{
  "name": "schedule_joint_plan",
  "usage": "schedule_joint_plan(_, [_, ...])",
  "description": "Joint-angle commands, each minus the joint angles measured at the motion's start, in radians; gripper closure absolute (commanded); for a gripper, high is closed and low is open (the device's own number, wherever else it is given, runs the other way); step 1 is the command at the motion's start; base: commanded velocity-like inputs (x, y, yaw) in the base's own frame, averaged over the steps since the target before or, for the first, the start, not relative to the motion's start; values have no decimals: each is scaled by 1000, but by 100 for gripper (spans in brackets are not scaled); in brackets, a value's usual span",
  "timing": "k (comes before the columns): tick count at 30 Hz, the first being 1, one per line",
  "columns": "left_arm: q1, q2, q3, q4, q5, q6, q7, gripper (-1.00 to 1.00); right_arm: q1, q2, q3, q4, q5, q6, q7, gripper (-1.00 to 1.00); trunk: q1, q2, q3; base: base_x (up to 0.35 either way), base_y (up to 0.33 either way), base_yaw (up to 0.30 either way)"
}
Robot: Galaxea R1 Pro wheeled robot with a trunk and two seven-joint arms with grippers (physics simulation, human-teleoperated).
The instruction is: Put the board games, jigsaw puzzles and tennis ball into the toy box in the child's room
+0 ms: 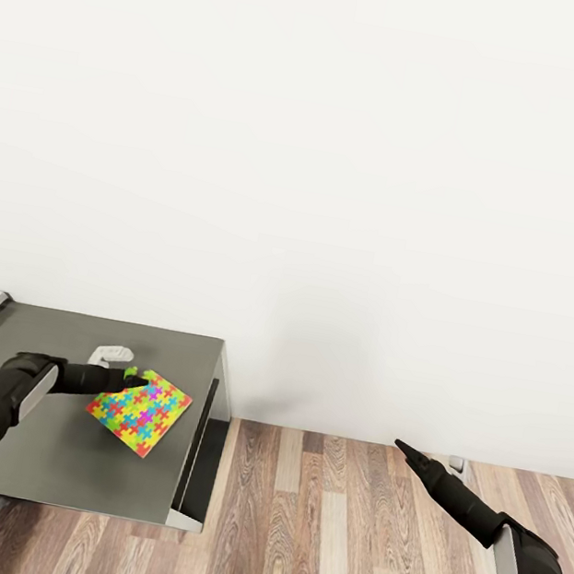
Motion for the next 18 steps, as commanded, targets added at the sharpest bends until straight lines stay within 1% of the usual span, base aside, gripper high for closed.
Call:
schedule_joint_plan(1, [1, -11, 0, 0, 9, 14, -3, -100, -1, 0, -2, 0, -4, 8, 2, -100, 1, -1, -2, 0, 0, 0])
schedule_joint_plan(3, [2, -12, -4, 0, 9, 15, -26, -100, -1, 0, -2, 0, -4, 8, 2, -100, 1, -1, -2, 0, 0, 0])
schedule_joint_plan(5, [2, -12, -30, 0, 8, 15, -59, -100, -1, 0, -2, 0, -4, 8, 2, -100, 1, -1, -2, 0, 0, 0])
schedule_joint_plan(7, [2, -13, -56, 0, 8, 14, -70, -100, -1, 0, -2, 0, -4, 8, 2, -100, 1, -1, -2, 0, 0, 0])
schedule_joint_plan(9, [2, -15, -65, 0, 8, 14, -74, -100, -1, 0, -2, 0, -4, 8, 2, -100, 1, -1, -2, 0, 0, 0])
schedule_joint_plan(18, [2, -28, -70, 0, 9, 15, -77, -100, -1, 0, -2, 0, -4, 8, 2, -100, 1, -1, -2, 0, 0, 0])
